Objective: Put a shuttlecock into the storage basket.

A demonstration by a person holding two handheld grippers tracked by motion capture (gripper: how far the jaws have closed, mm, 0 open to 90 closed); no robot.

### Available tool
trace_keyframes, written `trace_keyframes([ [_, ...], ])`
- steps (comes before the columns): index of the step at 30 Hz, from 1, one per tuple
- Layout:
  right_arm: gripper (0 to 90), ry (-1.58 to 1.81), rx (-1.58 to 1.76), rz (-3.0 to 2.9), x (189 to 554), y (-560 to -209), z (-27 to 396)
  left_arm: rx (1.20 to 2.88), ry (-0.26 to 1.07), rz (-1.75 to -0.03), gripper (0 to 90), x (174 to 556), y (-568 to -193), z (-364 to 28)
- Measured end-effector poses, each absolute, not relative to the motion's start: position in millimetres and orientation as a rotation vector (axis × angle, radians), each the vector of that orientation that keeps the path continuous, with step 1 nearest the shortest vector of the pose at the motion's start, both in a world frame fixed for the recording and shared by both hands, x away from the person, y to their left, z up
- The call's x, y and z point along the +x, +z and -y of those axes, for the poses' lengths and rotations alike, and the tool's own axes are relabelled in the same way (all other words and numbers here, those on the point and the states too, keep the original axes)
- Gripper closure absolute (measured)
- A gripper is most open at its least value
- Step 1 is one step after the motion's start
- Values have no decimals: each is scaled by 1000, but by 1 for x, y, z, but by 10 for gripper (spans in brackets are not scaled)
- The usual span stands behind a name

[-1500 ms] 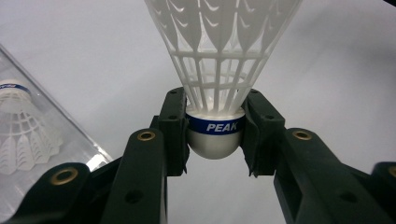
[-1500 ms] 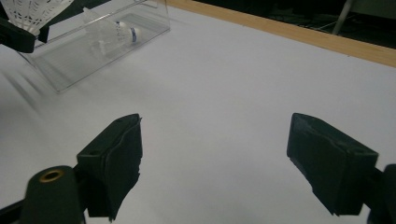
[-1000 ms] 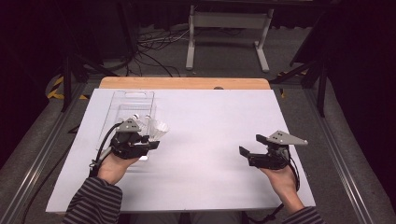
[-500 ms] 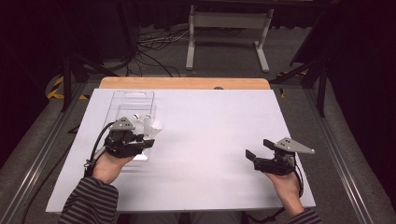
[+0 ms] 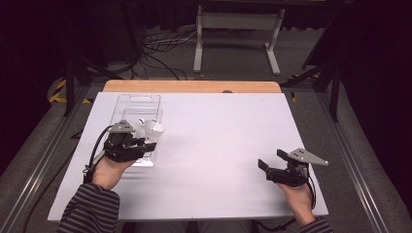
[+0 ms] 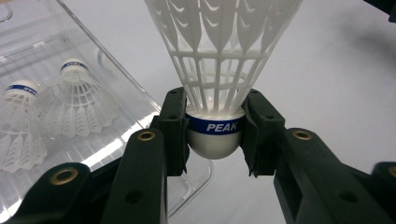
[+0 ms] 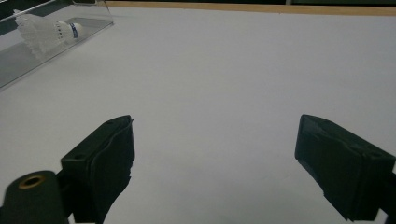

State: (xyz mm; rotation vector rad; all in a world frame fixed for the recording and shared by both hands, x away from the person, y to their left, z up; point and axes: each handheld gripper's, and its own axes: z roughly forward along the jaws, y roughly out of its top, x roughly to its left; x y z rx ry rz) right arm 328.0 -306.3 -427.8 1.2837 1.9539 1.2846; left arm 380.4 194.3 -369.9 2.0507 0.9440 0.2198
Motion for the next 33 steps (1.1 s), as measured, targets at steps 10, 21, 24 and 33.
trace_keyframes([
  [10,121,1271,1304,-1940,326,-435,310,2029,209,-985,654,384,-369,-206],
  [21,120,1264,1307,-1938,325,-438,311,2024,221,-1025,654,391,-367,-216],
  [24,120,1270,1308,-1927,324,-438,312,2018,223,-1034,654,393,-366,-217],
  [33,118,1263,1304,-1925,324,-439,312,2023,258,-1090,654,405,-362,-225],
])
